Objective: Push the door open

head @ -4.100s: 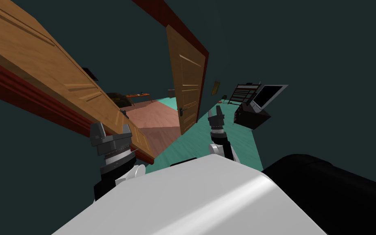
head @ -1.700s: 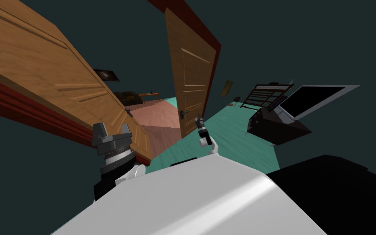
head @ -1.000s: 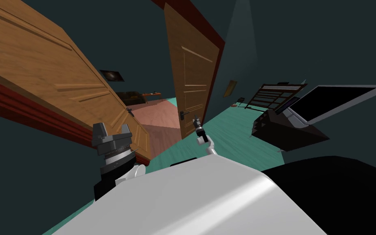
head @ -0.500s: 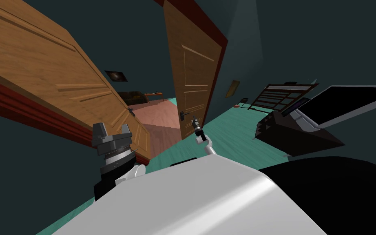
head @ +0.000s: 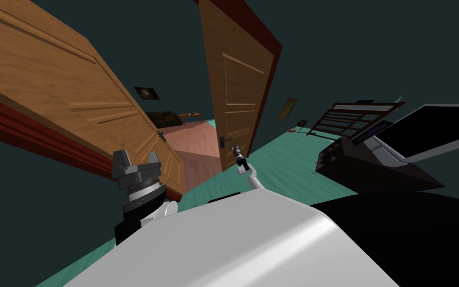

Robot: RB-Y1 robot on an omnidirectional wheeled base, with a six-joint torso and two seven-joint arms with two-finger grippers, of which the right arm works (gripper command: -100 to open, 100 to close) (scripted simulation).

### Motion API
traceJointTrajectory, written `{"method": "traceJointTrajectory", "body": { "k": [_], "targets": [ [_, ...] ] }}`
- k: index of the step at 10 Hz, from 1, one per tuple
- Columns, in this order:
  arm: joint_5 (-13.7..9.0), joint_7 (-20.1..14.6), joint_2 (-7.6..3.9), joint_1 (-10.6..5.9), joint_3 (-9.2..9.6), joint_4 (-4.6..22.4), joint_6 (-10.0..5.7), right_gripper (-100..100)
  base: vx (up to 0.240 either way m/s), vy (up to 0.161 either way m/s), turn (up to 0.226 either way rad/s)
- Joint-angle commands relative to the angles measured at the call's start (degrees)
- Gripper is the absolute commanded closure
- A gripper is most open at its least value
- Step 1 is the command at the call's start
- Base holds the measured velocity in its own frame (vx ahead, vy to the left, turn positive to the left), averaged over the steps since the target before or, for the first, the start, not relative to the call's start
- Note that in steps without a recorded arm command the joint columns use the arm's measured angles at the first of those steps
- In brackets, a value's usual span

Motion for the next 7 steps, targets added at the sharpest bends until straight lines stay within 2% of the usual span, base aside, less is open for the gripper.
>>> {"method": "traceJointTrajectory", "body": {
  "k": [1, 2, 3, 6, 7],
  "targets": [
    [0.0, -0.2, -0.07, -0.7, 0.08, 1.8, -0.05, -100, 0.039, -0.055, 0.042],
    [0.0, -0.3, -0.03, -2.3, 0.19, 4.3, -0.04, -100, 0.037, -0.072, 0.067],
    [0.0, -0.3, -0.03, -2.3, 0.19, 4.6, -0.04, -100, 0.025, -0.064, 0.05],
    [0.1, -0.7, 0.14, -6.91, 0.5, 11.5, -0.01, -100, 0.051, -0.084, 0.101],
    [0.1, -0.7, 0.14, -6.91, 0.5, 12.6, -0.01, -100, 0.041, -0.088, 0.033]
  ]
}}
